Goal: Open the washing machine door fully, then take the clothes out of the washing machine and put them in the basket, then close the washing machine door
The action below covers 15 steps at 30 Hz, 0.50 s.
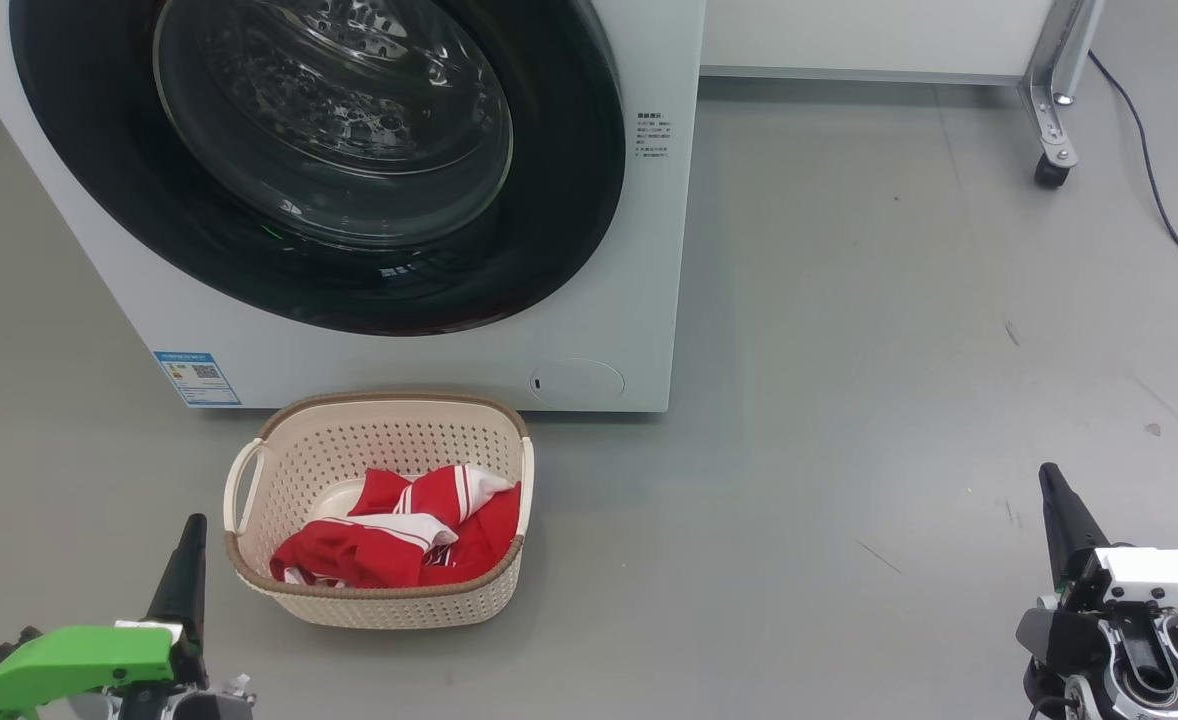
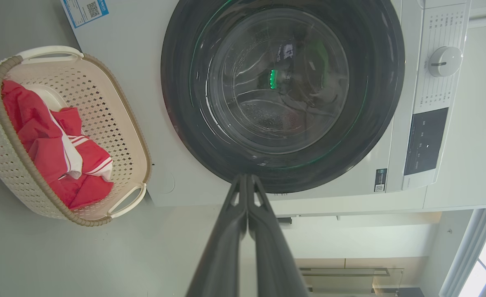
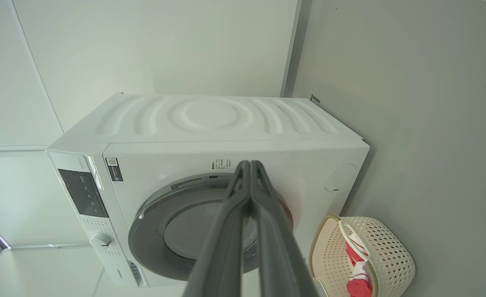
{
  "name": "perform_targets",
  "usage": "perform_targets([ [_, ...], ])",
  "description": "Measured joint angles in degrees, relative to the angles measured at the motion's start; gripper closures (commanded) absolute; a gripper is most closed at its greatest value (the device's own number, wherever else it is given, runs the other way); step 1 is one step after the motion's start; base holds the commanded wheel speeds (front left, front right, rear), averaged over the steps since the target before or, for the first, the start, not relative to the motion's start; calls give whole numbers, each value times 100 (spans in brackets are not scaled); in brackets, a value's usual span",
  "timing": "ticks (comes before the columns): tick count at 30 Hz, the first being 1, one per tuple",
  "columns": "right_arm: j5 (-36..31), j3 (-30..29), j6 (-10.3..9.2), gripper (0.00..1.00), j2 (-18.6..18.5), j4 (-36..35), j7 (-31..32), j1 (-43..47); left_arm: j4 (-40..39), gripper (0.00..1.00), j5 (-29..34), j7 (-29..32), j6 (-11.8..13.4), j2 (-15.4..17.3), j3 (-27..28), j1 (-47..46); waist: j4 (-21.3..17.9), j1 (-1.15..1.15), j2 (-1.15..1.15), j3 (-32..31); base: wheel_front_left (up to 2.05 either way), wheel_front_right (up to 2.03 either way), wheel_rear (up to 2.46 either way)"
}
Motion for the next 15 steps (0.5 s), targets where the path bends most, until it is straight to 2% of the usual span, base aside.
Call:
perform_targets([
  [15, 0, 0, 0, 100, 0, 0, 0, 0, 5, 100, 1, 5, 0, 0, 9, -2, 0, 0, 0, 0, 0, 0, 0],
])
